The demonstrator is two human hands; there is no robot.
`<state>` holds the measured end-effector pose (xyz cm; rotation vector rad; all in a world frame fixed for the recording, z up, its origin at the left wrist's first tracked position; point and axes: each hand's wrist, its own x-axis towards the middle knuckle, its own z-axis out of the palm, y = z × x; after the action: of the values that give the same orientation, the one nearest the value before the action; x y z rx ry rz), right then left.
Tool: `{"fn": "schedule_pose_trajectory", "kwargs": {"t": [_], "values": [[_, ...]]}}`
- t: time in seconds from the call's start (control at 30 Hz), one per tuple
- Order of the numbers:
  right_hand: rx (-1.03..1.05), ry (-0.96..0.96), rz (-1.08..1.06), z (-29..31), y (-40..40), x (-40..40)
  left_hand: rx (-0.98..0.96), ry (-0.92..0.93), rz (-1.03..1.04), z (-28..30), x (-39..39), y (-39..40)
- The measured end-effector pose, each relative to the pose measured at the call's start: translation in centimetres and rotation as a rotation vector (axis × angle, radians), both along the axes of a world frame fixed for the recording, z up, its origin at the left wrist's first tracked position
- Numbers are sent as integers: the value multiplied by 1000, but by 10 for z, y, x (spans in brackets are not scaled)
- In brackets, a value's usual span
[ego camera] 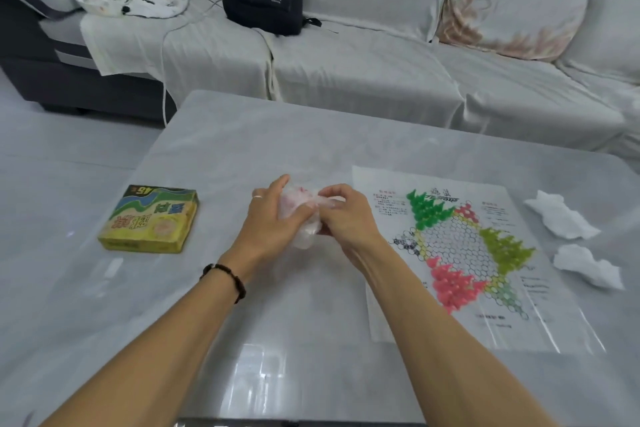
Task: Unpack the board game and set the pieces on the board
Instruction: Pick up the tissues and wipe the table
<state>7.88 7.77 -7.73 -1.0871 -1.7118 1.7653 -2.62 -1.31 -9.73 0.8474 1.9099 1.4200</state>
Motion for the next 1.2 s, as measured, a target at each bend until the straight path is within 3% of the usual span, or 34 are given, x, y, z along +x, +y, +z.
{"fn": "schedule_pose_trajectory", "kwargs": {"t": [0.13, 0.27, 0.43, 0.63, 0.7, 0.83, 0.97, 1.07, 1.2], "values": [[-42, 50, 128, 9, 3, 18, 91, -175, -59, 8, 19, 2], [170, -51, 5, 23, 20, 55, 116, 50, 126, 21, 35, 22], [368, -218, -117, 30, 70, 120, 80, 199, -168, 28, 74, 76], [446, -331, -342, 24, 140, 204, 92, 256, -325, 43, 153, 160], [461, -417, -415, 23, 162, 240, 5, 319, -387, 48, 183, 186], [476, -709, -588, 15, 202, 312, -226, 666, -473, 54, 246, 249], [337, -1005, -388, -7, 238, 347, -331, 700, -470, 46, 301, 321], [299, -888, -282, -23, 257, 370, -377, 736, -481, 31, 327, 366], [317, -746, -327, -32, 281, 403, -395, 841, -590, 2, 350, 418]]}}
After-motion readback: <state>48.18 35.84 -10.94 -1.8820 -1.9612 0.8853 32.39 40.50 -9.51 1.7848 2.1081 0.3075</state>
